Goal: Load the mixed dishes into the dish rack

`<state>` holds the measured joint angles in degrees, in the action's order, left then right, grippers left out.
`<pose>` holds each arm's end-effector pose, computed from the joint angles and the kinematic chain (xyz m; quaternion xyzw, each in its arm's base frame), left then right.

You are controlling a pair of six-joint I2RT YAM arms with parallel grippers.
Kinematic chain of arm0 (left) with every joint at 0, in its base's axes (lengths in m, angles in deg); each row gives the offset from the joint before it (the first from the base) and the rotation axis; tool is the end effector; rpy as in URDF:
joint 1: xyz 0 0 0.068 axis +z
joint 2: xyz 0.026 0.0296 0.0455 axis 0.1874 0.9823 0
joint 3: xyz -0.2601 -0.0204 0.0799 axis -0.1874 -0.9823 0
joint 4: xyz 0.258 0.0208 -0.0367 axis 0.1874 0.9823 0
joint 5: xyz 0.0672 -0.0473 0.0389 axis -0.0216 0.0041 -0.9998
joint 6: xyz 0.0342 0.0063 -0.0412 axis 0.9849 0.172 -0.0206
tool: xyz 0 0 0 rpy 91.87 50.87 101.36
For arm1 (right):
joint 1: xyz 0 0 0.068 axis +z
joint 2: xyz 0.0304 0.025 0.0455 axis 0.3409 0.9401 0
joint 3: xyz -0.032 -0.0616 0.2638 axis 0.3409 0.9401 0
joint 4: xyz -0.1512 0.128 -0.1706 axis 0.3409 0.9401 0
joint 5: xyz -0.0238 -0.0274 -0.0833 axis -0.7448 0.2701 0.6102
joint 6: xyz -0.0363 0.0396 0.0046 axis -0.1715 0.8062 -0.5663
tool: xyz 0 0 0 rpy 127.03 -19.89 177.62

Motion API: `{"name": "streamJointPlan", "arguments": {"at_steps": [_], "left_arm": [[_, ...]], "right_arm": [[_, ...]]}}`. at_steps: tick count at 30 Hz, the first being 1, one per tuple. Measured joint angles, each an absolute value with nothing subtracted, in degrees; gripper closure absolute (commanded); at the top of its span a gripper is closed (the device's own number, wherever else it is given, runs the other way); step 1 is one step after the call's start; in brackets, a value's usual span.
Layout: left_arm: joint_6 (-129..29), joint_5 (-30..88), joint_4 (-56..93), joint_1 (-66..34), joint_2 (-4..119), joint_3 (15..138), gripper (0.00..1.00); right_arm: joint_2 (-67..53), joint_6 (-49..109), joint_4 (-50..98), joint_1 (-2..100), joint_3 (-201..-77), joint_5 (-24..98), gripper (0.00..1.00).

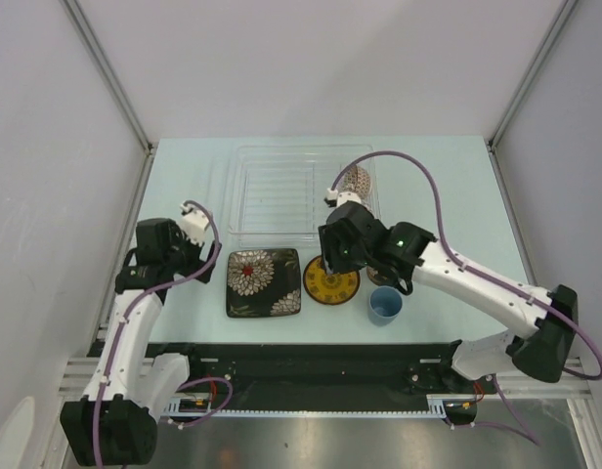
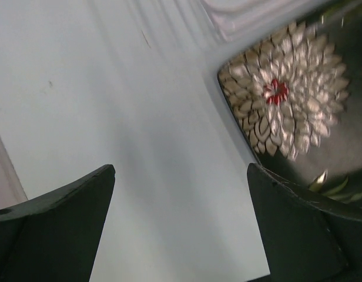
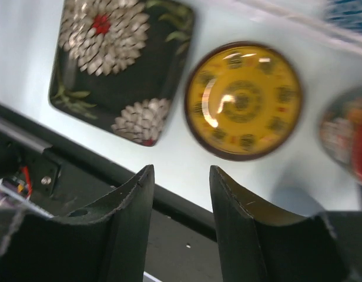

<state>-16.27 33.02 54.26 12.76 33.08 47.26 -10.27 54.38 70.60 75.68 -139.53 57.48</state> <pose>0.1855 -0.0012 0.2715 0.2042 0.8837 -0.0091 0.4210 0.1657 0.2290 0.3442 -0.1594 0.9158 0.1647 0.3296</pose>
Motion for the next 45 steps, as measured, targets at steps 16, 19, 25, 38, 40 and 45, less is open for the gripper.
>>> {"name": "streamJointPlan", "arguments": {"at_steps": [16, 19, 25, 38, 40, 45], "left_arm": [[2.57, 33.35, 57.28, 12.93, 28.27, 33.32, 0.00], [3.40, 33.37, 55.75, 12.93, 29.71, 33.32, 0.00], [3.90, 33.48, 53.06, 12.93, 32.58, 33.30, 0.00], [3.86, 34.95, 51.27, 12.93, 36.18, 33.34, 0.00], [3.86, 34.92, 50.90, 12.93, 37.08, 33.34, 0.00], [3.64, 35.14, 50.22, 12.93, 38.50, 33.34, 0.00]], "right_arm": [[9.29, 54.36, 45.21, 76.90, -130.51, 40.82, 0.56], [10.86, 54.29, 43.83, 76.40, -130.46, 40.85, 0.55], [13.01, 53.72, 41.73, 74.35, -130.46, 40.91, 0.55], [17.53, 52.17, 37.69, 71.55, -130.46, 41.11, 0.56], [18.19, 52.15, 37.19, 71.55, -130.46, 40.80, 0.56], [18.69, 52.15, 36.29, 71.55, -130.46, 40.45, 0.56]]}}
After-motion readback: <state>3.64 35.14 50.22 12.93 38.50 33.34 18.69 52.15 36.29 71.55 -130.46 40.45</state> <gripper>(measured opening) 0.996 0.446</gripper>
